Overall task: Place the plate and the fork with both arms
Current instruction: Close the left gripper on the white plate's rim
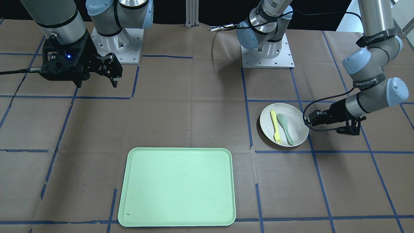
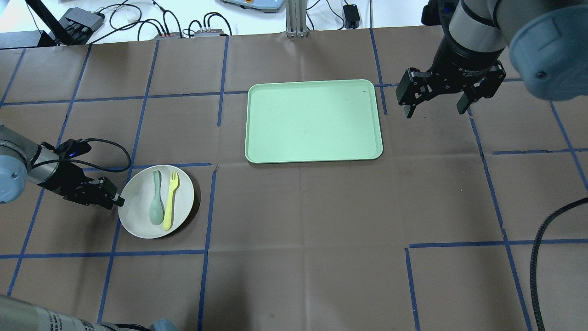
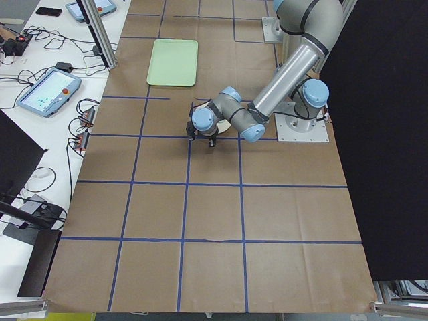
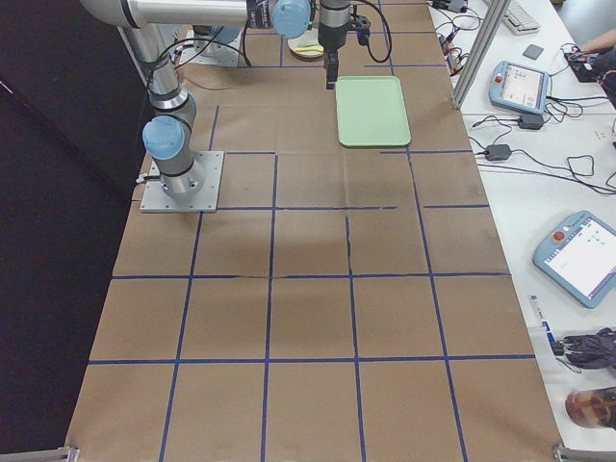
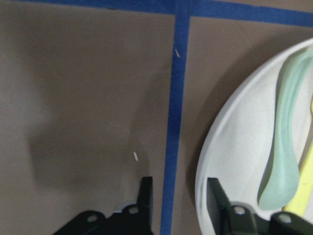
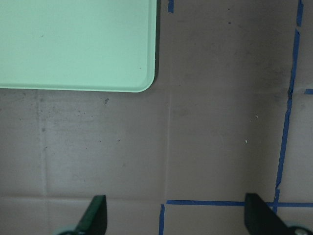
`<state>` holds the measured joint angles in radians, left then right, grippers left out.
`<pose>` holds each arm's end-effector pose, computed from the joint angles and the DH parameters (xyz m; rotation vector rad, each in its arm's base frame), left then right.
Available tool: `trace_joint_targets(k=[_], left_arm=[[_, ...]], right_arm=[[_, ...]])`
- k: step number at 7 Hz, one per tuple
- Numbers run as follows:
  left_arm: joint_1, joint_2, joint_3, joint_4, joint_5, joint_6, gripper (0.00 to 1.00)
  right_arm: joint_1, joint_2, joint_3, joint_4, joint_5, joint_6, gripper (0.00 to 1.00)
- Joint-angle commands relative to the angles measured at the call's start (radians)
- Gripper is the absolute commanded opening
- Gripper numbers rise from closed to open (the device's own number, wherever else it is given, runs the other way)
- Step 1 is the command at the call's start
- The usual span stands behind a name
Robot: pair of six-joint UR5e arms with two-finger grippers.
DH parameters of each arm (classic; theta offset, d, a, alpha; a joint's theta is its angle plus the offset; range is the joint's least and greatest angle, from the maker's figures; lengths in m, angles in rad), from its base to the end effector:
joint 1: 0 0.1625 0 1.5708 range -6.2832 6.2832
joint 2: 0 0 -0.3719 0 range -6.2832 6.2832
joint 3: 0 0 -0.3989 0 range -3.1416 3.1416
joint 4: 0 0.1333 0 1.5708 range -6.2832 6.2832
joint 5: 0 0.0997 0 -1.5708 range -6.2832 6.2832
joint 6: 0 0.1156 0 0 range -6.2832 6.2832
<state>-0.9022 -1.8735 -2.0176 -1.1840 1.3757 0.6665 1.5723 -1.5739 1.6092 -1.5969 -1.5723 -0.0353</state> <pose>0.1604 -0.4542 0.1043 0.0524 -2.7566 -0.2300 0.1339 -0.4959 0.4038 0.0578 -3.1397 -0.0145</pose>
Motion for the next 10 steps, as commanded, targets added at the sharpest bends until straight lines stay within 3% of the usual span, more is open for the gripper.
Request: trace_joint_targets(k=[1,3,6,10], left_arm=[[-0.007,-0.006,0.0,-0.002,-0.001,-0.024,0.47],[-0.007,-0.012,-0.001,-0.003,-0.001,-0.033,0.46],[-0.01,-0.016,-0.001,-0.005,-0.01,-0.051,0.22],[-0.01,-0.001,0.004,-0.009,-0.01,-0.062,0.11]], right_arm=[[0.0,0.0,0.0,0.0,0.0,0.0,1.0],[0.0,0.0,0.0,-0.002,0.0,0.0,1.0],[0.0,0.0,0.0,-0.002,0.0,0.0,1.0],[0.0,0.0,0.0,-0.002,0.0,0.0,1.0]])
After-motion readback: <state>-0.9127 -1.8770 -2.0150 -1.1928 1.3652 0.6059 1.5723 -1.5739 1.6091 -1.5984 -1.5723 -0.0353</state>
